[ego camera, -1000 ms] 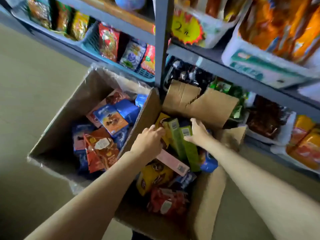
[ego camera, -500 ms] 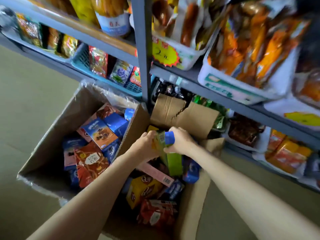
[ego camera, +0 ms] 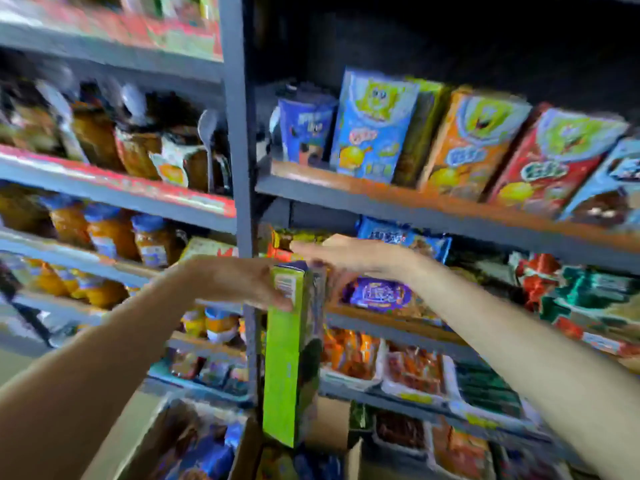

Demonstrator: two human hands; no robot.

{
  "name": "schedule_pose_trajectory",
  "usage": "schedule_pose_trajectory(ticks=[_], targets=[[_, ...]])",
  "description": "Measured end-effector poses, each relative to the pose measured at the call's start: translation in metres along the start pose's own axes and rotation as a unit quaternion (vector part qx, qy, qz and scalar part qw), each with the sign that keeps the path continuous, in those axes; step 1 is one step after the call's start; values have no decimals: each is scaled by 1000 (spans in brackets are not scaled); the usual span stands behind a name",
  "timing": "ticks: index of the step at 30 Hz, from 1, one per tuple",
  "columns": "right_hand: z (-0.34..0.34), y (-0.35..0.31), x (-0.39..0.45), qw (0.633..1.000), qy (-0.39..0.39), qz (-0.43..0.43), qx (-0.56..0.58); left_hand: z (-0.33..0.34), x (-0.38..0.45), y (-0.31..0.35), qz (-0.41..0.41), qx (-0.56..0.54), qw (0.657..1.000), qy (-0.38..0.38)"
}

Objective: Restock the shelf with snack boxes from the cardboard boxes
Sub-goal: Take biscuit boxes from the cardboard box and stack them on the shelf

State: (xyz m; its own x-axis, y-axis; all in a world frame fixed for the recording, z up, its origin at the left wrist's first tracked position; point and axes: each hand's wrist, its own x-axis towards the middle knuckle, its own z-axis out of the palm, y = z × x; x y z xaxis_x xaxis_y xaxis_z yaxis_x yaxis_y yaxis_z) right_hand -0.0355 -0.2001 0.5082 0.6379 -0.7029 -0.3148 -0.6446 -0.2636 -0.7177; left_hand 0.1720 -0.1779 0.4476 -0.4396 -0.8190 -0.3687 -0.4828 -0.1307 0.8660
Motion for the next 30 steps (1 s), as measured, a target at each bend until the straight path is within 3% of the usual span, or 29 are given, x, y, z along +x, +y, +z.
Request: schedule_pose_trajectory(ticks=[3,6,8,12,15,19,21,24,27,30], targets=[[-55,-64,-49,989,61,-65,120,-20,-61,105,47,46,997,35],[-98,-113,-87,974,124,-123,146,-26,-99,182,177,-26,984,12],[-122,-136,-106,961,156,-163,158,-29,-116,217,240,-59,968,36],[-161,-161,-131,957,95,-200,186,-46,-121,262,316,-144,930,119],[-193,-164,-147,965,67,-210,146,-63,-118,286,395,-202,880,167],[-247,-156,-168,978,62,-198,-3,-77,-110,322,482,-230,822,196],[-274,-152,-173,976,96,-172,-90,-80,-101,341,497,-223,816,194],[-310,-146,-180,962,188,-176,-93,-89,-76,371,476,-231,819,220],[-344,-131,-178,931,303,-195,-65,-96,-42,397,412,-262,814,316],[-383,-111,-164,876,432,-145,-155,-96,5,420,362,-188,807,428]])
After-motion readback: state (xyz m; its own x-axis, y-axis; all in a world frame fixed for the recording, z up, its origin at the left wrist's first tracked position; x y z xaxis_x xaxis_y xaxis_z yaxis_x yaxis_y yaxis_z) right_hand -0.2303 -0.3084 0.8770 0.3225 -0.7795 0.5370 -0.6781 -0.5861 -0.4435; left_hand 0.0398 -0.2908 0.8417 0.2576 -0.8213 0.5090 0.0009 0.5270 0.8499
